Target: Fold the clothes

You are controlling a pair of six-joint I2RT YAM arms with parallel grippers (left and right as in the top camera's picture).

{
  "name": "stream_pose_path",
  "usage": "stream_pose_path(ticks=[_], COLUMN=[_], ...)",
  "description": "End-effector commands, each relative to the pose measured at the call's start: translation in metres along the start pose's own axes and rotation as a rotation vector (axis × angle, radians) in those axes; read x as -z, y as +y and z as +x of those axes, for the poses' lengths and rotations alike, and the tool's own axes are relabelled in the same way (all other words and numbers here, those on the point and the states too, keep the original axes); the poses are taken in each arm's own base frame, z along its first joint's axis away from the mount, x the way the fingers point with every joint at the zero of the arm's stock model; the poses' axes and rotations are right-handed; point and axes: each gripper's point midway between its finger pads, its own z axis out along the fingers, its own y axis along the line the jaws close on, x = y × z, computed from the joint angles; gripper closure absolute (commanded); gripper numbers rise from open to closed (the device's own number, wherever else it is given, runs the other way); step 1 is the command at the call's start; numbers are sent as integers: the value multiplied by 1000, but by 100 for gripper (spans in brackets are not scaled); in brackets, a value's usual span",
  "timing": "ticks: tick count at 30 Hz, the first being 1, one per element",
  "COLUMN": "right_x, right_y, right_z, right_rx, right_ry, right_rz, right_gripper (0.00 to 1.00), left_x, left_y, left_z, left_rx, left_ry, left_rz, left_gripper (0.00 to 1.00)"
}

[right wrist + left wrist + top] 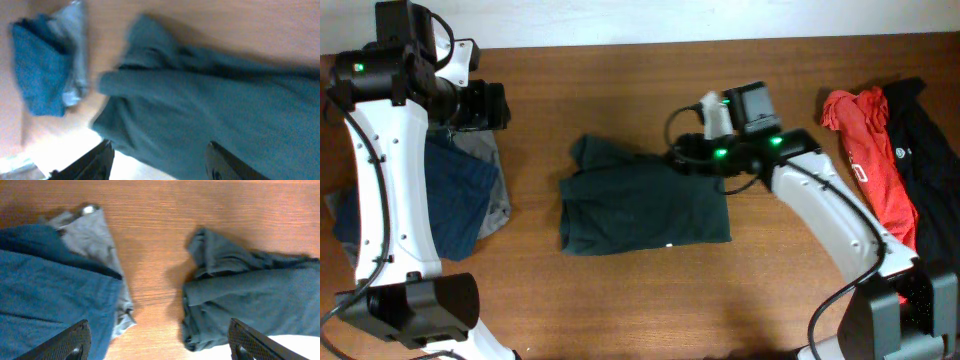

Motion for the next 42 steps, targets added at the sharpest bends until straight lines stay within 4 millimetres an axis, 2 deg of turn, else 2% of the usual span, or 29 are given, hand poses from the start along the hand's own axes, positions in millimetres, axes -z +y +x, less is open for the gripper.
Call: stream_pose_path(ticks=[1,4,5,7,8,11,15,23,25,26,28,31,36,38,39,40,41,42], right_x=[8,8,8,6,4,-4,-12,-26,-27,-28,-28,-28,-28,-28,-28,-28,-28,-28], right_y=[-33,-66,-76,-93,-99,-107,-114,-127,-127,-128,-128,-128,-127,-127,-127,-127,-128,-128], right_z=[7,22,27,35,39,45,51,69,69,69,68,67,67,67,67,67,68,68], right_rx=[31,6,-7,-15,-16,-31,-23,39,37,38,40,42,41,41,41,41,40,40], right_ry=[44,118,139,176,193,225,260,341,345,343,339,335,337,337,337,337,338,338], right_rz=[57,160,204,271,295,306,309,299,298,298,298,298,298,298,298,298,298,298], right_gripper=[52,52,49,30,27,27,33,35,36,37,37,38,38,38,38,38,37,37], left_x=[-2,-32,-42,-65,-77,-112,-151,-200,-207,-212,-216,-219,-215,-212,-210,-210,-210,-211], left_y=[-28,-38,-41,-48,-52,-68,-77,-70,-69,-69,-67,-66,-69,-68,-66,-65,-64,-63], left_z=[11,29,35,49,57,82,108,124,122,118,110,90,47,35,32,32,34,37], left_rx=[-72,-100,-105,-115,-121,-153,-196,-225,-232,-239,-250,-272,-328,-316,-293,-273,-255,-249], left_ry=[19,100,123,170,193,245,268,194,162,128,84,-2,-183,-228,-233,-230,-219,-205], left_rz=[146,171,176,188,195,227,230,209,205,203,190,167,157,154,154,158,158,158], left_gripper=[15,18,18,18,18,18,19,21,30,46,69,98,100,100,93,73,39,17])
